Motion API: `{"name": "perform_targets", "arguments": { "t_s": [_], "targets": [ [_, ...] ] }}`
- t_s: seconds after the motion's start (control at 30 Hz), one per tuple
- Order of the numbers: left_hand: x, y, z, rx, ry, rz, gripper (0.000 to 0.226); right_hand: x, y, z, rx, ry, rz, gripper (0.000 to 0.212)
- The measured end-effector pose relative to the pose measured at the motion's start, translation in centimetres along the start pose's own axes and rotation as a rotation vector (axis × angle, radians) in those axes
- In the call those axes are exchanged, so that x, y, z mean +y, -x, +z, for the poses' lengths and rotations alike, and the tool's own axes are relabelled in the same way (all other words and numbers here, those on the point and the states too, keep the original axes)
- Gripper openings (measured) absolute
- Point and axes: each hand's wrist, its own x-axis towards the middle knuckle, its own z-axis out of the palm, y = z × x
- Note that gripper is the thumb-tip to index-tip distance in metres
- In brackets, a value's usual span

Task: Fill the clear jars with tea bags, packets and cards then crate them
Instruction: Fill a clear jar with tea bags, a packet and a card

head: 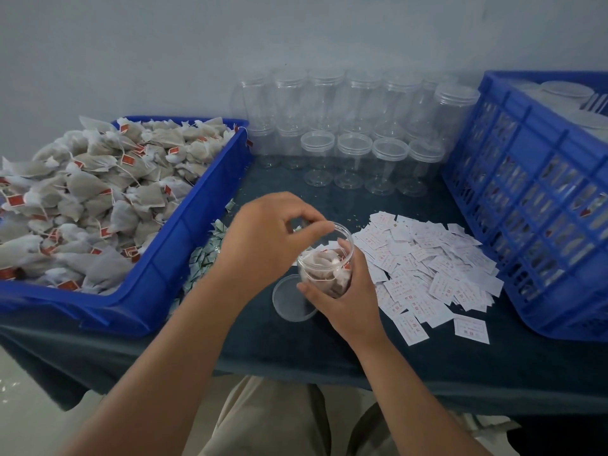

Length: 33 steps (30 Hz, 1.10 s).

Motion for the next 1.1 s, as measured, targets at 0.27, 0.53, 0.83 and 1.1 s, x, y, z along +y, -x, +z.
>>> {"name": "perform_targets", "arguments": {
  "t_s": [0.27,0.53,0.83,1.1],
  "targets": [
    [-2.0,-1.6,1.9,-0.150,-0.175,-0.085,0.033,-0.3,0.0,-0.1,0.016,-0.055,-0.003,0.077],
    [-6.4,-1.9,3.3,-0.121,-0.102,-0.342,0.007,0.2,0.2,0.0,0.329,0.065,-0.029,0.083],
    [-8.6,-2.9,11.0,-0.387,-0.470,-0.243,0.040,1.0,-0.5,-0.7,0.559,0.032,0.109,0.096],
    [-10.0,-2.2,12.0,-0.197,-0.324,-0.122,0.031,1.1,-0.8,-0.6,0.523,0.067,0.140,0.098]
  ]
}}
